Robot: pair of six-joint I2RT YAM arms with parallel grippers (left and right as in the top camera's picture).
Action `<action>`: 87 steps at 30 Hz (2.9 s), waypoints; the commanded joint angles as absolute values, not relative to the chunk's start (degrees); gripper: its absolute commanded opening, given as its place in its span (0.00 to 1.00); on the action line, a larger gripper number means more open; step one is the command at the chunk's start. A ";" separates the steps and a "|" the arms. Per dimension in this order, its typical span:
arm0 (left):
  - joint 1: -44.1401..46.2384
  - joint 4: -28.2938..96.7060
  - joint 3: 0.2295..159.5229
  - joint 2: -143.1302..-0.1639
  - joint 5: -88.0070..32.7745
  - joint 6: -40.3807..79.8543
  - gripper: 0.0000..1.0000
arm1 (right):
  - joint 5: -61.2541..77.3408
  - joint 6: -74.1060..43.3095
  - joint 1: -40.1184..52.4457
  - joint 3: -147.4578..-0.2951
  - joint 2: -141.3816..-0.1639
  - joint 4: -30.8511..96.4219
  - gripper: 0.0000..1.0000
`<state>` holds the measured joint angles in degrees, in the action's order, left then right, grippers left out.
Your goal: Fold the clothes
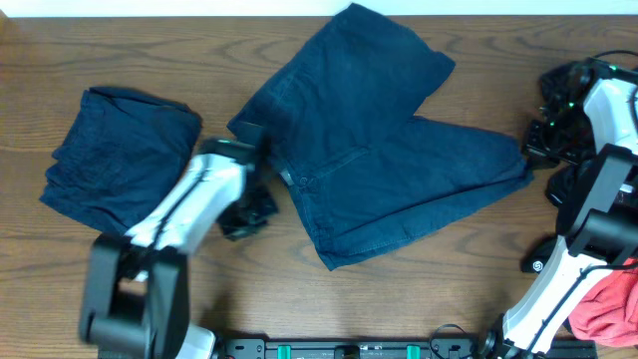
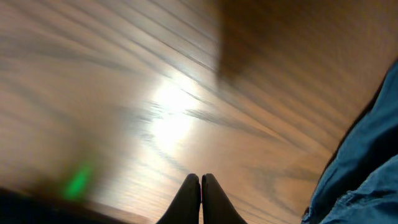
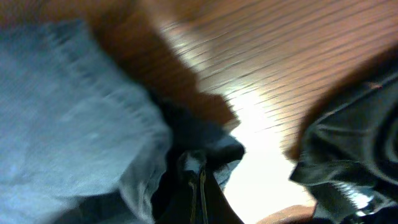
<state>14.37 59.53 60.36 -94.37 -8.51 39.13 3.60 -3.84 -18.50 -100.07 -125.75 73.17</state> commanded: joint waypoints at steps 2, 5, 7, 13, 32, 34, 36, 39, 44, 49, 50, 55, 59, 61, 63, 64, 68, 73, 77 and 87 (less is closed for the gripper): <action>9.43 62.17 60.16 -88.64 -9.80 34.30 0.06 | 4.73 -2.68 -14.74 -100.71 -125.45 73.73 0.01; 9.78 62.41 60.16 -86.28 -16.21 34.11 0.08 | 4.71 -2.70 -13.98 -100.71 -125.45 73.10 0.01; 11.40 62.13 60.16 -85.58 -19.14 35.97 0.17 | 4.54 -2.70 -13.82 -100.71 -125.45 72.75 0.01; 20.29 57.89 59.05 -85.49 -27.38 47.72 0.44 | 4.34 -2.68 -13.98 -100.71 -125.45 72.62 0.01; 50.83 20.05 41.65 -85.62 -7.88 94.89 0.82 | 5.02 -2.57 -13.91 -100.71 -125.45 72.27 0.01; 50.83 20.05 41.60 -85.73 -5.08 94.91 0.82 | 5.02 -2.72 -13.89 -100.71 -125.45 72.25 0.01; 50.83 20.05 41.54 -85.84 -3.05 95.02 0.82 | 5.02 -2.70 -13.89 -100.71 -125.45 72.25 0.01; 50.85 20.03 41.52 -86.56 -3.11 95.04 0.82 | 5.02 -2.72 -13.85 -100.71 -125.45 72.25 0.01; 51.35 19.81 41.50 -89.06 -6.90 97.69 0.82 | 4.97 -2.70 -13.87 -100.71 -125.45 72.20 0.01; 52.49 18.94 41.50 -90.26 -7.07 98.28 0.82 | 4.97 -2.70 -13.91 -100.71 -125.45 72.18 0.01; 52.49 18.94 41.50 -90.26 -7.07 98.28 0.81 | 4.97 -2.70 -13.91 -100.71 -125.45 72.16 0.01; 52.47 19.75 41.50 -90.21 -7.07 97.69 0.33 | 4.97 -2.68 -13.98 -100.71 -125.45 72.20 0.01; 52.03 24.25 41.50 -89.62 -6.92 94.11 0.06 | 4.95 -2.68 -13.98 -100.71 -125.45 72.25 0.01; 50.74 29.74 41.50 -87.96 -6.02 91.37 0.06 | 4.97 -2.68 -13.98 -100.71 -125.45 72.36 0.01; 49.17 35.46 41.52 -85.32 -4.75 89.54 0.06 | 5.08 -2.68 -13.96 -100.71 -125.43 72.53 0.01; 48.34 38.33 41.52 -83.50 -3.88 88.12 0.06 | 5.41 -2.61 -13.96 -100.71 -125.27 72.64 0.01; 45.45 48.99 41.52 -72.44 -1.61 80.16 0.06 | 7.35 -2.04 -13.98 -100.71 -123.33 72.84 0.01; 44.80 54.48 41.52 -58.46 -1.43 72.12 0.06 | 8.27 -1.45 -13.96 -100.71 -117.23 74.28 0.01; 44.80 56.10 41.52 -50.30 -1.43 67.22 0.06 | 9.91 0.54 -13.93 -100.71 -110.21 77.69 0.01; 45.82 61.95 41.52 -39.72 -5.39 61.69 0.06 | 7.92 0.49 -14.90 -100.71 -89.10 79.64 0.01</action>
<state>45.52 58.17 42.85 -41.28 -6.15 64.73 16.51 -0.93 -12.56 -99.26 -93.14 81.73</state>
